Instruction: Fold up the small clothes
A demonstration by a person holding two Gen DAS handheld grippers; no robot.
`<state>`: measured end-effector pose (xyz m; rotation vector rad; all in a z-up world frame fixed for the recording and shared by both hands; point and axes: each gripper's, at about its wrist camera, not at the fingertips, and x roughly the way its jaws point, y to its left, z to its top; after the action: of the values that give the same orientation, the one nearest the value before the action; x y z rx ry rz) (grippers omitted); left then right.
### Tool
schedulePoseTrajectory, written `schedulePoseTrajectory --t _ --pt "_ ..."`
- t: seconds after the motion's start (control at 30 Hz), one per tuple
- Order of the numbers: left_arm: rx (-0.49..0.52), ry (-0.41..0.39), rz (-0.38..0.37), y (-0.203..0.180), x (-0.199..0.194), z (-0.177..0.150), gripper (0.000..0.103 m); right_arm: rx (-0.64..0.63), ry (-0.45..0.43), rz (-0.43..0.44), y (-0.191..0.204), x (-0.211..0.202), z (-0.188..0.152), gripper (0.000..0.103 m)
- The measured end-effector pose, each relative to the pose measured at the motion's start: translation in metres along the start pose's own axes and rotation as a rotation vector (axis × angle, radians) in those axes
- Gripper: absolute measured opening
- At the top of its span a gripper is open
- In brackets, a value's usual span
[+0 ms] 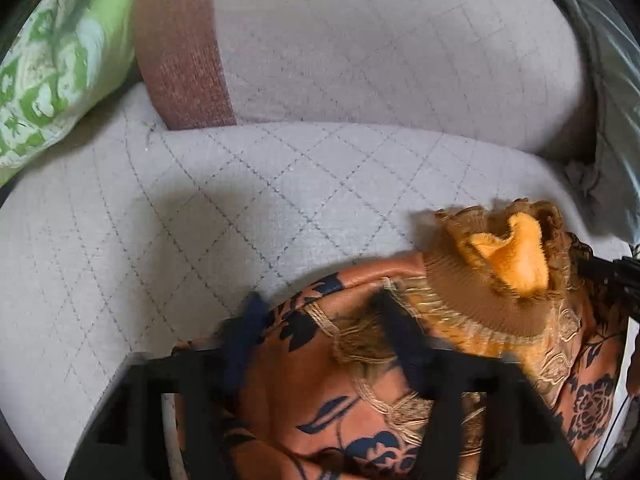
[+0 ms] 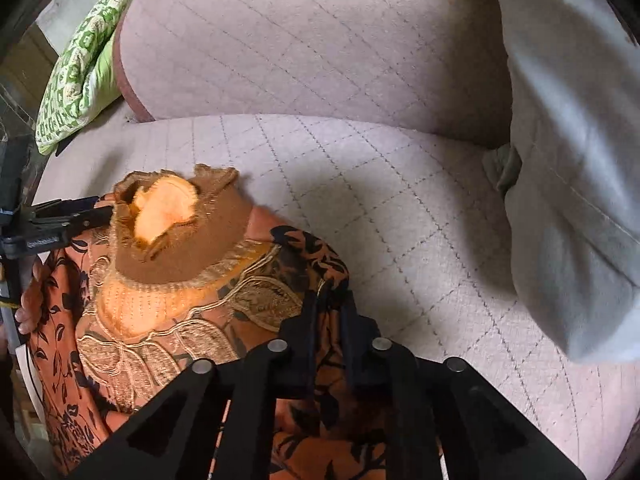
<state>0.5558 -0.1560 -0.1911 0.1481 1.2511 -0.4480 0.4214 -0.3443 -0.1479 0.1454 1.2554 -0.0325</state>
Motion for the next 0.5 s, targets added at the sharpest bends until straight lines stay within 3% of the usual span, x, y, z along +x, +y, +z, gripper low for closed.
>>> schedulePoseTrajectory --t 0.03,0.1,0.27,0.37,0.5 --pt "-0.006 0.018 -0.041 0.001 -0.001 0.001 0.007 -0.004 -0.012 0.008 0.003 -0.005 -0.002 0.008" --pt "-0.030 0.014 -0.066 0.004 -0.010 0.001 0.007 -0.010 -0.050 0.021 0.006 -0.019 -0.005 0.008" --pt "-0.057 -0.098 -0.178 0.009 -0.073 -0.019 0.006 0.018 -0.138 0.092 0.007 -0.069 -0.017 0.008" --pt "-0.084 -0.196 -0.254 0.017 -0.131 -0.050 0.006 0.020 -0.205 0.145 0.004 -0.110 -0.032 0.008" --pt "-0.100 -0.293 -0.296 0.025 -0.198 -0.121 0.006 0.013 -0.293 0.162 0.019 -0.176 -0.086 0.008"
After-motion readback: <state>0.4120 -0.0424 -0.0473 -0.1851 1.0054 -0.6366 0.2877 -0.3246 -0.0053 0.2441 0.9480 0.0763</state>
